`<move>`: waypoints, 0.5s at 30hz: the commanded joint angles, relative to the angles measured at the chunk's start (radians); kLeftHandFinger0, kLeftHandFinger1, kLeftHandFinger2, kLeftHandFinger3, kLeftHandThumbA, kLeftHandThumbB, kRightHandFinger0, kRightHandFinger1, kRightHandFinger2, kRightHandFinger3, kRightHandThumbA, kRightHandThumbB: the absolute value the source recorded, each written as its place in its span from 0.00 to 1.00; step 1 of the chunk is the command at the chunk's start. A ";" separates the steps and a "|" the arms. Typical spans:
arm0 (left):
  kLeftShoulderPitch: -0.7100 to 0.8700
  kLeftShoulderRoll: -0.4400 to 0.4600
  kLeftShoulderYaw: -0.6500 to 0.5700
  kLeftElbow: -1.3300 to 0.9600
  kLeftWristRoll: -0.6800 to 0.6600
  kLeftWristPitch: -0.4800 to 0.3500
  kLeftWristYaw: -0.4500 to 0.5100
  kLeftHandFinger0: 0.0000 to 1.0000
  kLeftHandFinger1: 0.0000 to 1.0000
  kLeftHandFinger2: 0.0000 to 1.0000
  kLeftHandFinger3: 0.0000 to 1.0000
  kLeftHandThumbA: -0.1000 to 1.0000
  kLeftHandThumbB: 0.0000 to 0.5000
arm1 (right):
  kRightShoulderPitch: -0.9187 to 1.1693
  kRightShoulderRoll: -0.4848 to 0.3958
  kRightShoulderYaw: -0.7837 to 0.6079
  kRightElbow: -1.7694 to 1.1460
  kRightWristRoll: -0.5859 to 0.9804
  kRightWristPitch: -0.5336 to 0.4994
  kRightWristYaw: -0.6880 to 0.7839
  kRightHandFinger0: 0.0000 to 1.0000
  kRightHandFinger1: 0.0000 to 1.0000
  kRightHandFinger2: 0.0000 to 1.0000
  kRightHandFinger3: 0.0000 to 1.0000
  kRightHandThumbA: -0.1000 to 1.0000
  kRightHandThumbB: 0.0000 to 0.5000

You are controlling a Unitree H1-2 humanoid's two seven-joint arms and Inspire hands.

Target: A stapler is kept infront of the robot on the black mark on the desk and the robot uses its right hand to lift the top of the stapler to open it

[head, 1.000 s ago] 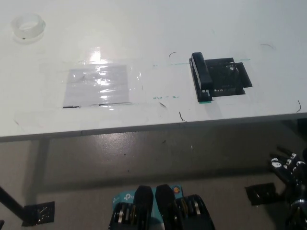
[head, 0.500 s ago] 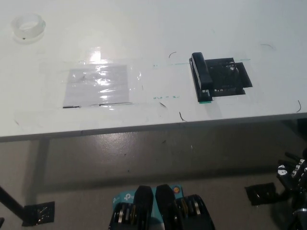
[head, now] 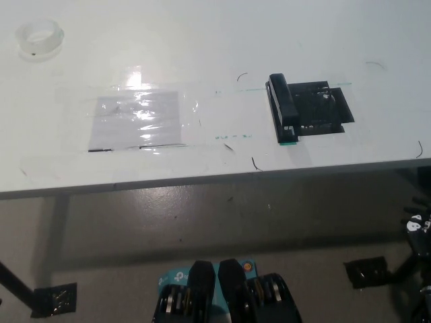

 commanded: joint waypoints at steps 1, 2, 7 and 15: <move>-0.003 0.035 0.004 -0.020 0.001 -0.002 0.004 0.37 0.45 0.63 0.75 1.00 0.40 | -0.026 0.006 -0.019 -0.039 -0.039 -0.042 0.023 0.35 0.37 0.46 0.57 0.13 0.05; -0.002 0.034 0.004 -0.024 -0.001 -0.001 0.003 0.35 0.44 0.63 0.75 1.00 0.38 | -0.026 0.006 -0.020 -0.036 -0.044 -0.041 0.024 0.37 0.39 0.48 0.57 0.14 0.05; -0.006 0.037 0.005 -0.010 0.000 0.001 0.003 0.38 0.46 0.62 0.73 1.00 0.40 | -0.026 0.007 -0.024 -0.040 -0.063 -0.028 0.026 0.34 0.37 0.47 0.56 0.20 0.07; -0.009 0.034 0.004 -0.008 -0.004 -0.001 -0.001 0.32 0.41 0.59 0.72 1.00 0.42 | -0.030 0.008 -0.036 -0.026 -0.068 -0.033 0.042 0.34 0.37 0.47 0.56 0.20 0.05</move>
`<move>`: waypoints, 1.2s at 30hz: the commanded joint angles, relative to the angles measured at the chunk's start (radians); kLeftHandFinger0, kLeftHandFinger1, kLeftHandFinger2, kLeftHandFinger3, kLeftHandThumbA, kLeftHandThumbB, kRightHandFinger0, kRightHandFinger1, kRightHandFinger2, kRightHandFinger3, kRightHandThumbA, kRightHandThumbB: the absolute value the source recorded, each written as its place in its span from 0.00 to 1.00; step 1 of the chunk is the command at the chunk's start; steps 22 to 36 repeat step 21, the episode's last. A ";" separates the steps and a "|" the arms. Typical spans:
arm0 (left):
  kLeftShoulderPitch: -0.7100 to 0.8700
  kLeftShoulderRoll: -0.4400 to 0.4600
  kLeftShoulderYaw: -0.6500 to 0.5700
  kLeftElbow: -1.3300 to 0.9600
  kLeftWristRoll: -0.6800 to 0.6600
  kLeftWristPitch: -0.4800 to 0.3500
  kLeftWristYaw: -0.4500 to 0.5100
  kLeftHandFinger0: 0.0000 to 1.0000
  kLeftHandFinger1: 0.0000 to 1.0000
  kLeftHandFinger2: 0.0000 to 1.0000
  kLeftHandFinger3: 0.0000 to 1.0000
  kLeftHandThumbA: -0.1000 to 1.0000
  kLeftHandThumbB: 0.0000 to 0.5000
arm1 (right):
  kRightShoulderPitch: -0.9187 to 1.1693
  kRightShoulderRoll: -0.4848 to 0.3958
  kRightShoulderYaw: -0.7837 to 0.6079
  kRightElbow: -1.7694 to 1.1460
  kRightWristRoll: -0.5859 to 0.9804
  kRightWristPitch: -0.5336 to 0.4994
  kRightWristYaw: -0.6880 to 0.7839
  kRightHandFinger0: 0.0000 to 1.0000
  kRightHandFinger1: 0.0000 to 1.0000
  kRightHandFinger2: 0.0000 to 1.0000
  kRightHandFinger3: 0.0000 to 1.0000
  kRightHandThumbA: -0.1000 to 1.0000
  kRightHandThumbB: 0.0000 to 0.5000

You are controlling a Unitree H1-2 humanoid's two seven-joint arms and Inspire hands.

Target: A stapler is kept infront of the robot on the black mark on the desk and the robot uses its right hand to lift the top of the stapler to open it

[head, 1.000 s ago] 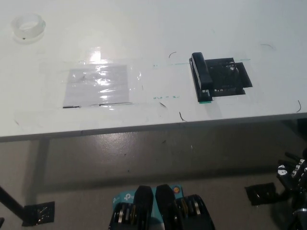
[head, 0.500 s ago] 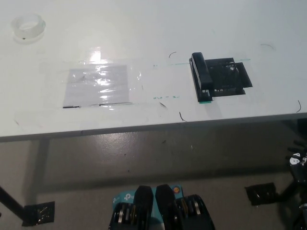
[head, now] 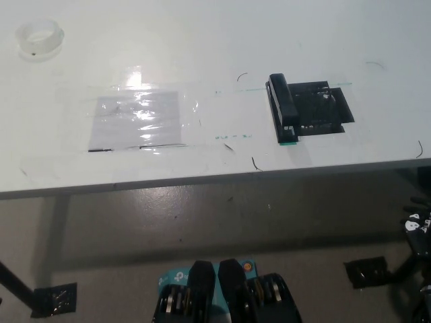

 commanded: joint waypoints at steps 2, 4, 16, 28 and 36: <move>-0.003 0.029 0.004 -0.011 -0.004 -0.007 0.001 0.32 0.41 0.59 0.71 1.00 0.41 | -0.026 0.001 -0.017 -0.037 -0.028 -0.019 0.023 0.34 0.36 0.46 0.56 0.20 0.05; 0.001 0.028 0.004 -0.016 -0.003 0.000 0.003 0.34 0.42 0.60 0.71 1.00 0.40 | -0.025 0.004 -0.018 -0.042 -0.033 -0.014 0.022 0.33 0.36 0.46 0.56 0.20 0.07; 0.000 0.033 0.000 0.005 -0.002 -0.028 -0.010 0.34 0.42 0.61 0.73 1.00 0.40 | -0.020 0.010 -0.030 -0.049 -0.044 0.004 0.029 0.34 0.36 0.46 0.57 0.16 0.04; -0.002 0.033 0.002 0.001 -0.002 -0.018 -0.005 0.34 0.42 0.61 0.73 1.00 0.40 | -0.017 0.014 -0.037 -0.058 -0.044 0.016 0.030 0.35 0.37 0.47 0.58 0.17 0.04; -0.002 0.033 0.002 0.001 -0.002 -0.018 -0.005 0.34 0.42 0.61 0.73 1.00 0.40 | -0.017 0.014 -0.037 -0.058 -0.044 0.016 0.030 0.35 0.37 0.47 0.58 0.17 0.04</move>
